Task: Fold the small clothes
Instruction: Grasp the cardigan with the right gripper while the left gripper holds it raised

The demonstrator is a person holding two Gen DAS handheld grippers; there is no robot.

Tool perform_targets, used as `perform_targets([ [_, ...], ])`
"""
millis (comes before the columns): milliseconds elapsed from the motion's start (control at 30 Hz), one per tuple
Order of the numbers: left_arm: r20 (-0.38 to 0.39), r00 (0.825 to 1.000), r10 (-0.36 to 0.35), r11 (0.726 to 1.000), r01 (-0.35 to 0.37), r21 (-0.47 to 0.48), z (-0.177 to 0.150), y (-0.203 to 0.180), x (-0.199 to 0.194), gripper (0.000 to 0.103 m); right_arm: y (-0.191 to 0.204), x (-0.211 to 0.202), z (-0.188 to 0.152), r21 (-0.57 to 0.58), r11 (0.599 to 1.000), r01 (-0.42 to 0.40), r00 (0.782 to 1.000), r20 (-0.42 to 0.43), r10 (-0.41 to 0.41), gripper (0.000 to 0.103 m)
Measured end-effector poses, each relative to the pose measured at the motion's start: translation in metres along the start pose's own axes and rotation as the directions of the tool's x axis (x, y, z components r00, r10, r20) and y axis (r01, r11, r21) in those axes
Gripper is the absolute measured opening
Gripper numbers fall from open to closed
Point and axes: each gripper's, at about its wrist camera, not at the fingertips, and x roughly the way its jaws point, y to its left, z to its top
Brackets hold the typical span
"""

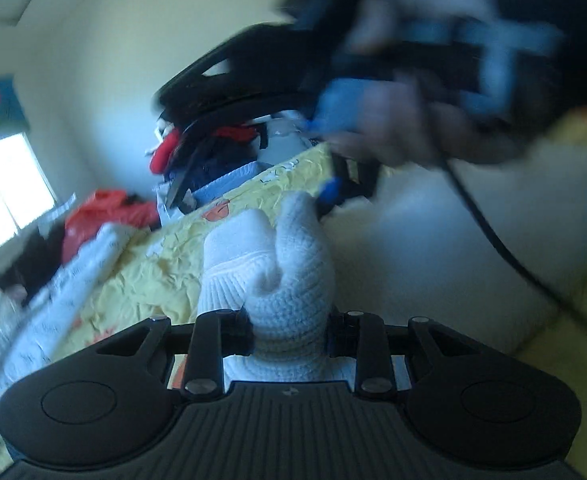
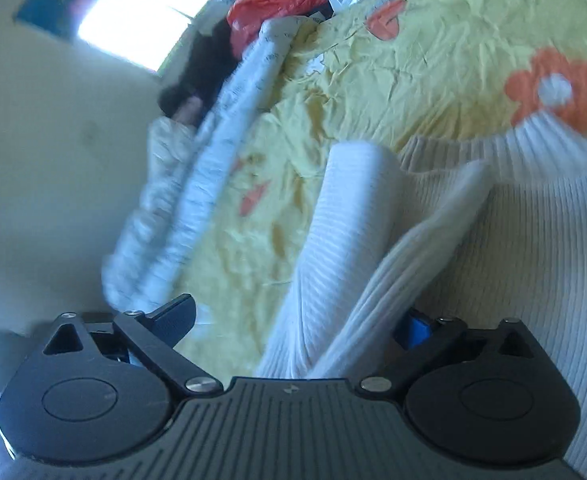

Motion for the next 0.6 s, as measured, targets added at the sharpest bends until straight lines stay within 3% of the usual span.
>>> perform_targets([
  [100, 0.007, 1.000, -0.001, 1.000, 0.001, 0.019, -0.004, 0.002, -0.001, 0.029, 0.003, 0.017, 0.010, -0.040, 0.995, 0.094, 0.995, -0.011, -0.095, 0.092],
  [233, 0.011, 1.000, -0.002, 0.999, 0.001, 0.043, -0.004, -0.003, -0.002, 0.029, -0.019, 0.040, 0.030, -0.002, 0.975, 0.224, 0.974, -0.019, -0.224, 0.075],
  [300, 0.013, 1.000, 0.004, 0.998, -0.005, 0.062, -0.004, -0.006, 0.000, 0.029, -0.025, 0.048, 0.034, 0.002, 0.978, 0.211, 0.977, -0.019, -0.211, 0.072],
  [367, 0.013, 1.000, 0.005, 0.998, -0.006, 0.070, -0.003, -0.010, -0.004, 0.029, -0.025, 0.053, 0.035, -0.029, 0.980, 0.196, 0.981, -0.008, -0.196, 0.059],
  [433, 0.014, 1.000, 0.006, 0.997, -0.007, 0.078, 0.000, -0.010, -0.005, 0.029, -0.018, 0.048, 0.034, -0.113, 0.978, 0.172, 0.985, 0.031, -0.170, 0.026],
  [600, 0.069, 0.996, -0.062, 0.994, 0.055, 0.094, 0.025, -0.014, -0.020, 0.029, -0.010, 0.009, 0.040, -0.264, 0.952, 0.152, 0.988, 0.076, -0.137, 0.024],
])
